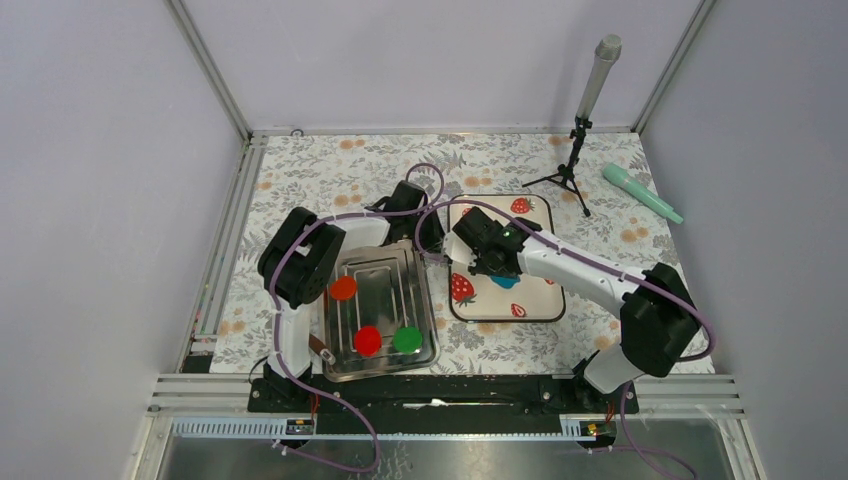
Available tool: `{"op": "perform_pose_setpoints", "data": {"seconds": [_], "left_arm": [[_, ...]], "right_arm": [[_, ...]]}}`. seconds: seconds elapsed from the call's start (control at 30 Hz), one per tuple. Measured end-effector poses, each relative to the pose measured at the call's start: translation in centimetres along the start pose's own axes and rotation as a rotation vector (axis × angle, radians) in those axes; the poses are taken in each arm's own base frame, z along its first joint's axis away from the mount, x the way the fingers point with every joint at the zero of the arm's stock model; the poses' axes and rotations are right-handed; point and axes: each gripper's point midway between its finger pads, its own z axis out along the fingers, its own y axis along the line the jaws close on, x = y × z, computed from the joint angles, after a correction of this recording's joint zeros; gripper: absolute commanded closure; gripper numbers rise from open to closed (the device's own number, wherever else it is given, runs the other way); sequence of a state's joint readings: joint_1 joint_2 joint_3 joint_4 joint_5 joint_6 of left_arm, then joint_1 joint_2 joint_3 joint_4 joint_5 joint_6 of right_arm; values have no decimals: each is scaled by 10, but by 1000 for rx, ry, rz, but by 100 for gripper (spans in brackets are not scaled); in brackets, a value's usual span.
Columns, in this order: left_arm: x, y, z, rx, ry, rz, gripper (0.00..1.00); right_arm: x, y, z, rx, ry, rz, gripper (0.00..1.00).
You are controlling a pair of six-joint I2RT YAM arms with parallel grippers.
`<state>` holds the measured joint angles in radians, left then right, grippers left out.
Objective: Roll out the dumpling wrappers from the dough
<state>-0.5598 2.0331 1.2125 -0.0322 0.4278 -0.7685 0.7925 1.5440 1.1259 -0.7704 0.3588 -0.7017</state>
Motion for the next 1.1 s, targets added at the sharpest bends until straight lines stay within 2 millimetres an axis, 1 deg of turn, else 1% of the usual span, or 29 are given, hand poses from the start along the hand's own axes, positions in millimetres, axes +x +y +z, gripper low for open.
{"op": "perform_pose_setpoints", "data": {"seconds": [0.27,0.8,0.97,1.03,1.1], "left_arm": [[-6,1,1,-15,-8,-5,100],[-9,1,4,-11,-17,-11,100],[-10,0,5,-9,-16,-9,100],[-10,-1,6,-5,-16,-6,100],[-10,-1,6,-4,-16,-1,100]], "right_arm": [[-4,-12,6,27,11,-30,100],[-3,-40,18,58,6,-59,100],[-3,-59,32,91,16,-46,100],[-1,-63,38,96,28,-41,100],[0,-68,41,105,30,-34,100]]}}
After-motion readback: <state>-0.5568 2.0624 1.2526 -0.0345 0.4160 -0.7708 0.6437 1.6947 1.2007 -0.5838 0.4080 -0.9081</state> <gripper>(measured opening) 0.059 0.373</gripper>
